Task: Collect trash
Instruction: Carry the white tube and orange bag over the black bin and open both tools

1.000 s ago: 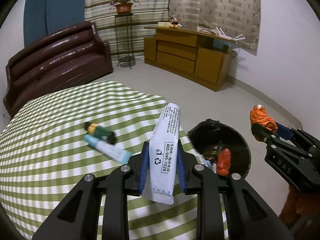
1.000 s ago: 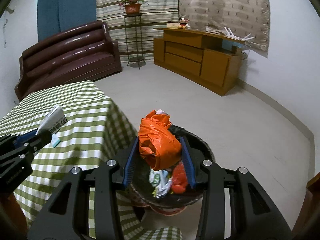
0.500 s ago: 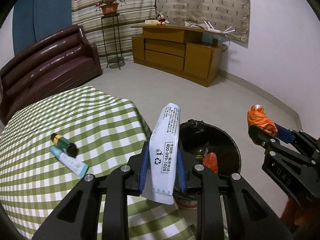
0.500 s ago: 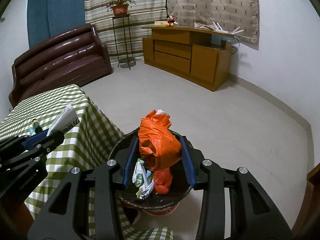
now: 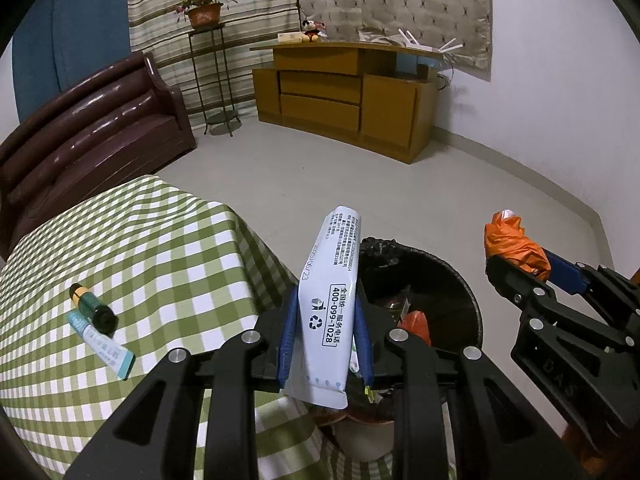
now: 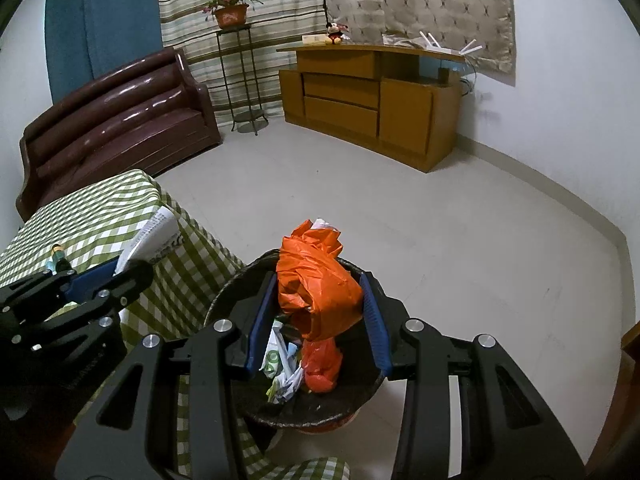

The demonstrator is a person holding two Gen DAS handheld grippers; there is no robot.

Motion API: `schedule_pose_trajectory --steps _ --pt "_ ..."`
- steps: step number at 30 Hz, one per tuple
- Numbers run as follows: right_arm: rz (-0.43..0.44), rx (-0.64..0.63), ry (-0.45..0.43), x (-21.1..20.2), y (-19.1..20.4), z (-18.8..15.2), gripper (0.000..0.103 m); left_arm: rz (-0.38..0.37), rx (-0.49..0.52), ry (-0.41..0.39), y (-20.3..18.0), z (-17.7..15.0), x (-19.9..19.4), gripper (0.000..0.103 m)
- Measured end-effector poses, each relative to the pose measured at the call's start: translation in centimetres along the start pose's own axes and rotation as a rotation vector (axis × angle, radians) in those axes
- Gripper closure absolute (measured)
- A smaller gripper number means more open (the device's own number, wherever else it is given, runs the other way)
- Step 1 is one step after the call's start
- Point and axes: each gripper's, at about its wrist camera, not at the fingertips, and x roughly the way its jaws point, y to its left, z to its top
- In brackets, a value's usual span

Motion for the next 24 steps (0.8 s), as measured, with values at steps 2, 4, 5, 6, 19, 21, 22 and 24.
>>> schedule_pose_trajectory --steps 2,4,5,6,19,21,22,24 --pt "0.0 0.005 0.001 0.2 -0.1 0.2 0.062 0.002 0.003 0.004 -0.1 0.0 0.3 0.076" --pt "0.0 0.01 0.002 0.3 -0.3 0.0 0.062 0.006 0.006 0.011 -0.2 0.1 0.6 0.076" --pt "-0.001 0.012 0.002 0.4 -0.3 0.0 0.062 0.005 0.006 0.014 -0.2 0.0 0.7 0.076" --pt "-0.001 0.015 0.003 0.5 -0.4 0.0 0.062 0.006 0.006 0.016 -0.3 0.1 0.8 0.076" --pt "-0.002 0.04 0.0 0.5 -0.8 0.2 0.054 0.011 -0.001 0.034 -1.0 0.9 1.5 0.062" --pt "-0.005 0.039 -0.006 0.3 -0.8 0.3 0.053 0.012 -0.002 0.035 -1.1 0.9 1.5 0.062" --pt "-0.005 0.039 -0.008 0.2 -0.8 0.3 0.053 0.013 -0.003 0.035 -1.1 0.9 1.5 0.062" --pt "-0.004 0.038 -0.011 0.0 -0.7 0.3 0.053 0.011 -0.003 0.034 -1.1 0.9 1.5 0.06"
